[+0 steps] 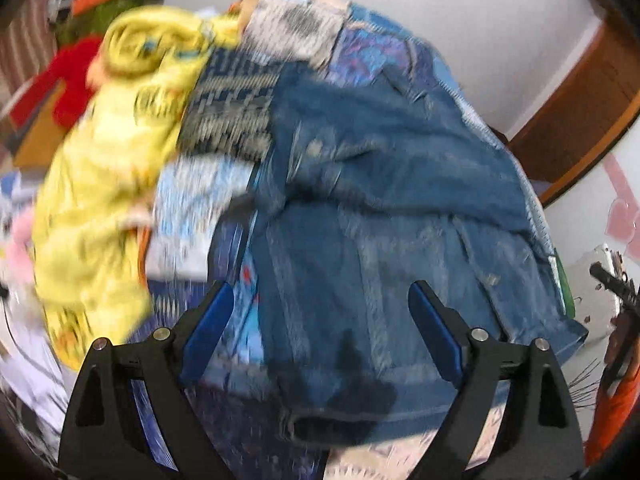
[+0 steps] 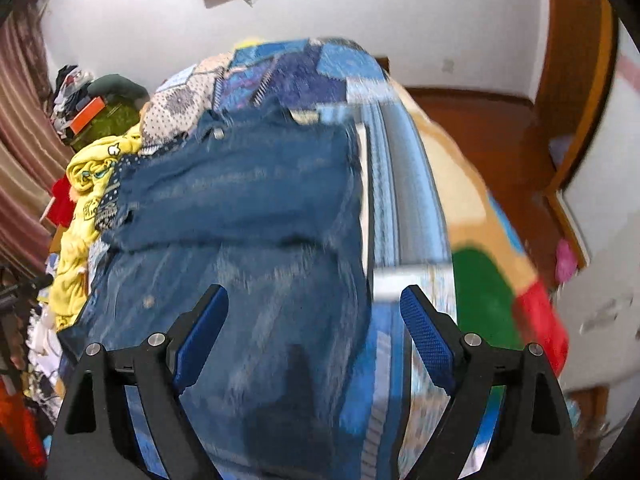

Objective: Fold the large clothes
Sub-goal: 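Grasp the jacket hem with the left gripper while the right gripper grasps the hem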

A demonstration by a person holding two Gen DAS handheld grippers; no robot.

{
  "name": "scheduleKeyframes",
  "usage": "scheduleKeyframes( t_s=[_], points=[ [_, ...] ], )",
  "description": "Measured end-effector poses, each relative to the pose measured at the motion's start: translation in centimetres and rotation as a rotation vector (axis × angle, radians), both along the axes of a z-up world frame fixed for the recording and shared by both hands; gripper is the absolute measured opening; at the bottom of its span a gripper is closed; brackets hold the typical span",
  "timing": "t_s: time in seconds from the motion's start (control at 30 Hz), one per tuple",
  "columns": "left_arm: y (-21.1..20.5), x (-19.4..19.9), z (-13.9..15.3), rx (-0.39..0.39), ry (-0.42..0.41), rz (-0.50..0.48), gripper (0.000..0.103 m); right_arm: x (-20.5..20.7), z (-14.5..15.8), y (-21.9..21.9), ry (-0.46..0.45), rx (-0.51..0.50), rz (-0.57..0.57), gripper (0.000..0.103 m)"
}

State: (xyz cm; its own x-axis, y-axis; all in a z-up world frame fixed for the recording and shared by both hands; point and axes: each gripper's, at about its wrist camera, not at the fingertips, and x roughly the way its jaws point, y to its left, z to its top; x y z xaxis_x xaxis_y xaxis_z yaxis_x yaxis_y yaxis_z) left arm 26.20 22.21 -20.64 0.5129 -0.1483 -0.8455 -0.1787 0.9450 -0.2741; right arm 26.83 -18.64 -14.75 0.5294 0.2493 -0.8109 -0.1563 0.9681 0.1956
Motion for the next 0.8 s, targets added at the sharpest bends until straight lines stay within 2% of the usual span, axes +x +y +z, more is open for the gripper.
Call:
scheduleKeyframes(
  t_s=[0.27,0.43,0.5,0.57,0.63,0.67,0.7,0.77,0.8],
  points=[
    [-0.6,-4.2,-5.1,-0.131,0.105,0.046,0.089,-3.4,-3.9,-1.8,0.124,0.049,-0.037,0.086],
    [-1.4,-5.6,-6.6,-0.216,0.11,0.071,0.089,-4.9,-4.5,-1.1,0.135,0.124,-0.003,0.086],
    [-1.4,-5.9,-6.7,-0.225,0.089,0.106,0.081,-5.3,-4.4,-0.7,0.12,0.145,0.008,0.086],
    [-1.2,-6.3,-6.4,-0.229,0.058,0.128,0.064,-5.5,-4.3,-0.4,0.111,0.176,0.018,0.083],
    [-1.0,-6.4,-6.2,-0.228,0.043,0.137,0.052,-5.8,-4.5,0.0,0.114,0.187,0.029,0.067],
    [-0.9,-6.5,-6.1,-0.223,0.037,0.143,0.044,-5.9,-4.5,0.2,0.116,0.191,0.033,0.067],
    [-0.8,-6.6,-6.0,-0.222,0.03,0.145,0.04,-6.0,-4.6,0.2,0.113,0.186,0.025,0.065],
    [-0.7,-6.9,-5.8,-0.221,0.022,0.149,0.03,-6.1,-4.7,0.2,0.107,0.182,0.006,0.056],
    [-0.6,-6.9,-5.6,-0.225,0.01,0.148,0.028,-6.2,-4.7,0.0,0.105,0.18,-0.004,0.048]
  ],
)
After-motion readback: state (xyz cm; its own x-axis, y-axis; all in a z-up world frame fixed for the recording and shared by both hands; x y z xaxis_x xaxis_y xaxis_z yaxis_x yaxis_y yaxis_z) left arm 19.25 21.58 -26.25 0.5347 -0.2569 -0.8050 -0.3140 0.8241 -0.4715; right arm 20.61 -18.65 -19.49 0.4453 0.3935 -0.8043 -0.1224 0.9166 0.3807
